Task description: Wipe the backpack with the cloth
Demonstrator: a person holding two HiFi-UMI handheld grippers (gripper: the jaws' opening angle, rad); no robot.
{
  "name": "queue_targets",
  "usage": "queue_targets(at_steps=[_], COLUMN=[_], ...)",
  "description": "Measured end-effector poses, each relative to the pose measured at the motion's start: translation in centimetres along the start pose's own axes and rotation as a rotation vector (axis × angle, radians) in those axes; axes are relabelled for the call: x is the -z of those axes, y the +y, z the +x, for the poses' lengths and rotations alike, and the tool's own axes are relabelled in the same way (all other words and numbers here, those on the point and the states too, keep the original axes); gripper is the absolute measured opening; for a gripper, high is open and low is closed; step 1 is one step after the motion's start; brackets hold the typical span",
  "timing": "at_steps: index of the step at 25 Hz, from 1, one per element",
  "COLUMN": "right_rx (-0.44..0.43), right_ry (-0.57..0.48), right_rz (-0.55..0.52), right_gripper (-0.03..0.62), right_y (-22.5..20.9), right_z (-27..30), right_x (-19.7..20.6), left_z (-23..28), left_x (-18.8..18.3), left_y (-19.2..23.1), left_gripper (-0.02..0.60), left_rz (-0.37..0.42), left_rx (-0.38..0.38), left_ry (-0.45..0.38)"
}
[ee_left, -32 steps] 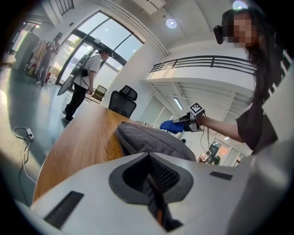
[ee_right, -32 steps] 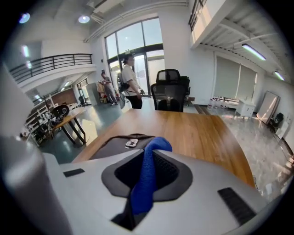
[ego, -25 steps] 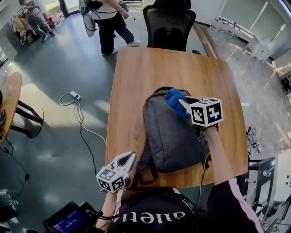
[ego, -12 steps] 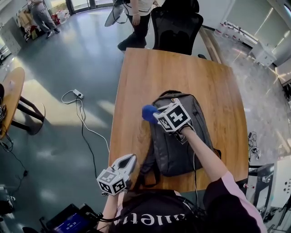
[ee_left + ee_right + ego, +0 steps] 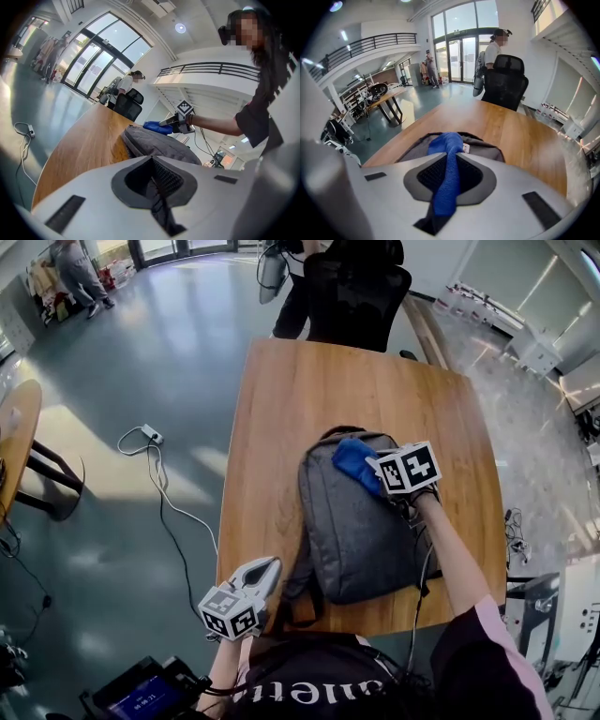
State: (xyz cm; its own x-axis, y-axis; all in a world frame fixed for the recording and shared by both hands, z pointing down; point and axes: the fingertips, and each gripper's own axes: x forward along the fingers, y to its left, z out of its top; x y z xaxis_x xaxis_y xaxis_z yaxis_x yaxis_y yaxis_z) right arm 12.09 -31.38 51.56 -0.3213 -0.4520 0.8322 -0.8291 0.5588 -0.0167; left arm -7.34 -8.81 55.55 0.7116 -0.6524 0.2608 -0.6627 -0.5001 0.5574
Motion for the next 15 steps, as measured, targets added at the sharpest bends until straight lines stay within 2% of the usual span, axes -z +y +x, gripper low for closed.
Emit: queue_targets(at_steps=[8, 15], right_rx=[0.137, 0.208], right_ry=[-0.023, 0.011], right_rz=[0.231, 0.348], right_gripper=[0.061, 0.061], right_y=[-9.3, -13.5], right_z=[-2.9, -4.1], right_x=[5.0, 9.5], left_z=[-0.2, -0.4], left_x=[0.4, 0.5], left_y=[0.5, 0.4], left_gripper=[-0.002, -0.002], left_rz=[0.0, 0.002], left_rx=[-0.012, -0.017], left_ry=[0.011, 0.016])
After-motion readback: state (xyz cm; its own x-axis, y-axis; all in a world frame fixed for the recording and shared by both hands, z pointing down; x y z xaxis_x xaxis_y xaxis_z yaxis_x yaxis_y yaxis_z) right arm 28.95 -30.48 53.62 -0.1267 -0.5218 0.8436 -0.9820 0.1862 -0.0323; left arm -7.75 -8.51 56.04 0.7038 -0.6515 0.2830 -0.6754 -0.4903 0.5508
